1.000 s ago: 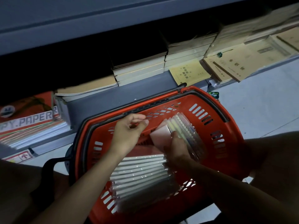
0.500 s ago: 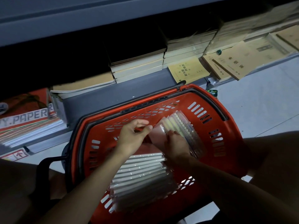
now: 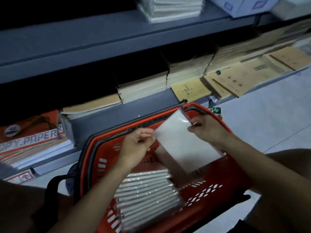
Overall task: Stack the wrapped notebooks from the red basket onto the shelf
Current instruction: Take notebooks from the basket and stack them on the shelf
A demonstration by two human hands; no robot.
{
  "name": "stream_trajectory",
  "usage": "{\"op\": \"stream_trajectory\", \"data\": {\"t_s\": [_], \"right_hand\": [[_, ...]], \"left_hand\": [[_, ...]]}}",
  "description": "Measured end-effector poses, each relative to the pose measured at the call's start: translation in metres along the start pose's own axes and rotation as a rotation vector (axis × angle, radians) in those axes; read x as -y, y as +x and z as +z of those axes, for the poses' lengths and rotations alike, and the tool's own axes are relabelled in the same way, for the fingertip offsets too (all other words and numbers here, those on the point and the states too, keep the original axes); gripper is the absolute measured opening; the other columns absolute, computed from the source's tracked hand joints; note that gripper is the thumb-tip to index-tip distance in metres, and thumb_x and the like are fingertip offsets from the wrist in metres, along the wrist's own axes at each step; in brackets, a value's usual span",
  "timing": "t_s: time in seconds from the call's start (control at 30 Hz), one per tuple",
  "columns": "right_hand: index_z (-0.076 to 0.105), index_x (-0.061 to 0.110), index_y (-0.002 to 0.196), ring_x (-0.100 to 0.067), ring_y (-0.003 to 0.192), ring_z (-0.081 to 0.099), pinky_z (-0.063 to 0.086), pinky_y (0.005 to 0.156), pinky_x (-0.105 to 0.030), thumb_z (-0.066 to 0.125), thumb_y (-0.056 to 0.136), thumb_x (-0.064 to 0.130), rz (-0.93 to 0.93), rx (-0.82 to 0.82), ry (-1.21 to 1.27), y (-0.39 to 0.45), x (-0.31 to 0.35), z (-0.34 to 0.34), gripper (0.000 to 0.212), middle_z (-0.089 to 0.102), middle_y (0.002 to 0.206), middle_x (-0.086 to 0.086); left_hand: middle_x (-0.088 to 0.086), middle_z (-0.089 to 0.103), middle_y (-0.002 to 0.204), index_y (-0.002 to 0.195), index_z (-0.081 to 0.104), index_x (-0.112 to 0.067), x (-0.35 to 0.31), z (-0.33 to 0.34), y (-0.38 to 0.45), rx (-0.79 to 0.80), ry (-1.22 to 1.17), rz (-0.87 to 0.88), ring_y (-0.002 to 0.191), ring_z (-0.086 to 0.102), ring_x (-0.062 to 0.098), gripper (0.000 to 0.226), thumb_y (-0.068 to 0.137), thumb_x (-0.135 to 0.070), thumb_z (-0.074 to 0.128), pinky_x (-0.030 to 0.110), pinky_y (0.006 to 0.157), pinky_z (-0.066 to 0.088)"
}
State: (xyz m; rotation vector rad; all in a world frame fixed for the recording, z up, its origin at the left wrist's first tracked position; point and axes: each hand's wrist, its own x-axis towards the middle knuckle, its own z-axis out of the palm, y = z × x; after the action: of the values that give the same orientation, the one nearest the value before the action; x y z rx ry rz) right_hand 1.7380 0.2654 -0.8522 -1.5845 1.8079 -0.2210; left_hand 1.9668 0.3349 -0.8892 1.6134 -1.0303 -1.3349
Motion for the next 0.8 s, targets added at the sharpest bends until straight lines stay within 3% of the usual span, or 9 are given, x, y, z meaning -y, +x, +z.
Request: {"op": "stream_trajectory", "data": {"t_s": [0.07, 0.13, 0.2, 0.27, 0.4, 0.5, 0.63, 0.73, 0.8], "right_hand": [[0.07, 0.012, 0.094, -0.016, 0.087, 0.062, 0.046, 0.076, -0.019, 0.069, 0.09, 0.021, -0.018, 0.005, 0.243, -0.018, 0.011, -0.047, 0.01, 0.063, 0.083, 0.003], [0.072, 0.012, 0.097, -0.025, 0.092, 0.065, 0.049, 0.08, -0.033, 0.068, 0.091, 0.018, -0.029, -0.023, 0.523, -0.038, 0.019, -0.082, 0.009, 0.069, 0.093, -0.003], [0.072, 0.006, 0.106, -0.03, 0.093, 0.063, 0.047, 0.081, -0.042, 0.063, 0.095, 0.015, -0.056, -0.034, 0.701, -0.051, 0.027, -0.106, 0.016, 0.073, 0.103, -0.009], [0.072, 0.005, 0.101, -0.029, 0.092, 0.06, 0.043, 0.08, -0.043, 0.059, 0.097, 0.013, -0.095, -0.038, 0.817, -0.064, 0.039, -0.119, 0.015, 0.073, 0.101, -0.011], [0.066, -0.006, 0.109, -0.029, 0.096, 0.065, 0.051, 0.085, -0.039, 0.057, 0.097, 0.008, -0.161, -0.076, 1.088, -0.073, 0.061, -0.124, 0.021, 0.071, 0.104, -0.017], [0.071, 0.008, 0.113, -0.026, 0.099, 0.07, 0.053, 0.087, -0.038, 0.056, 0.099, 0.016, -0.223, -0.098, 1.064, -0.075, 0.073, -0.129, 0.021, 0.075, 0.11, -0.011], [0.071, 0.025, 0.108, -0.031, 0.086, 0.069, 0.055, 0.075, -0.044, 0.061, 0.096, 0.029, -0.205, -0.084, 0.687, -0.082, 0.08, -0.137, 0.016, 0.075, 0.095, -0.001], [0.065, 0.021, 0.117, -0.032, 0.076, 0.071, 0.057, 0.066, -0.039, 0.066, 0.09, 0.016, -0.273, -0.03, 0.824, -0.085, 0.085, -0.133, 0.028, 0.075, 0.103, -0.007], [0.068, 0.021, 0.115, -0.033, 0.072, 0.068, 0.056, 0.07, -0.038, 0.068, 0.085, 0.016, -0.322, -0.124, 0.937, -0.079, 0.091, -0.129, 0.031, 0.076, 0.103, -0.009]], "left_hand": [[0.0, 0.072, 0.097, 0.103, 0.07, -0.025, -0.012, 0.002, -0.002, 0.009, 0.027, 0.044, 0.09, 0.067, 0.015, 0.022, 0.088, -0.008, 0.072, 0.037, 0.085, 0.058], [-0.005, 0.072, 0.103, 0.11, 0.069, -0.027, -0.028, 0.003, -0.01, 0.035, 0.049, 0.093, 0.096, 0.068, 0.015, 0.027, 0.088, -0.013, 0.073, 0.042, 0.094, 0.056], [-0.002, 0.075, 0.104, 0.114, 0.068, -0.03, -0.049, 0.005, -0.022, 0.107, -0.05, 0.14, 0.099, 0.071, 0.022, 0.026, 0.088, -0.025, 0.069, 0.041, 0.09, 0.058], [0.004, 0.076, 0.11, 0.123, 0.065, -0.029, -0.072, 0.006, -0.037, 0.231, -0.218, 0.135, 0.097, 0.073, 0.029, 0.038, 0.086, -0.034, 0.061, 0.041, 0.081, 0.061], [0.015, 0.072, 0.118, 0.14, 0.049, -0.032, -0.107, -0.001, -0.06, 0.472, -0.354, 0.166, 0.095, 0.072, 0.042, 0.052, 0.091, -0.015, 0.058, 0.046, 0.065, 0.063], [0.024, 0.072, 0.112, 0.143, 0.046, -0.024, -0.122, -0.01, -0.058, 0.407, -0.382, 0.225, 0.097, 0.072, 0.041, 0.063, 0.087, -0.001, 0.062, 0.047, 0.071, 0.062], [0.021, 0.072, 0.117, 0.143, 0.047, -0.023, -0.146, -0.016, -0.049, 0.311, -0.492, 0.286, 0.103, 0.07, 0.043, 0.063, 0.087, -0.007, 0.069, 0.049, 0.074, 0.062], [0.016, 0.072, 0.12, 0.146, 0.044, -0.022, -0.161, -0.017, -0.039, 0.236, -0.547, 0.335, 0.098, 0.072, 0.041, 0.062, 0.089, -0.004, 0.063, 0.042, 0.071, 0.063], [0.014, 0.072, 0.121, 0.147, 0.044, -0.024, -0.169, -0.016, -0.034, 0.201, -0.544, 0.383, 0.091, 0.074, 0.041, 0.064, 0.088, -0.006, 0.062, 0.038, 0.07, 0.063]]}}
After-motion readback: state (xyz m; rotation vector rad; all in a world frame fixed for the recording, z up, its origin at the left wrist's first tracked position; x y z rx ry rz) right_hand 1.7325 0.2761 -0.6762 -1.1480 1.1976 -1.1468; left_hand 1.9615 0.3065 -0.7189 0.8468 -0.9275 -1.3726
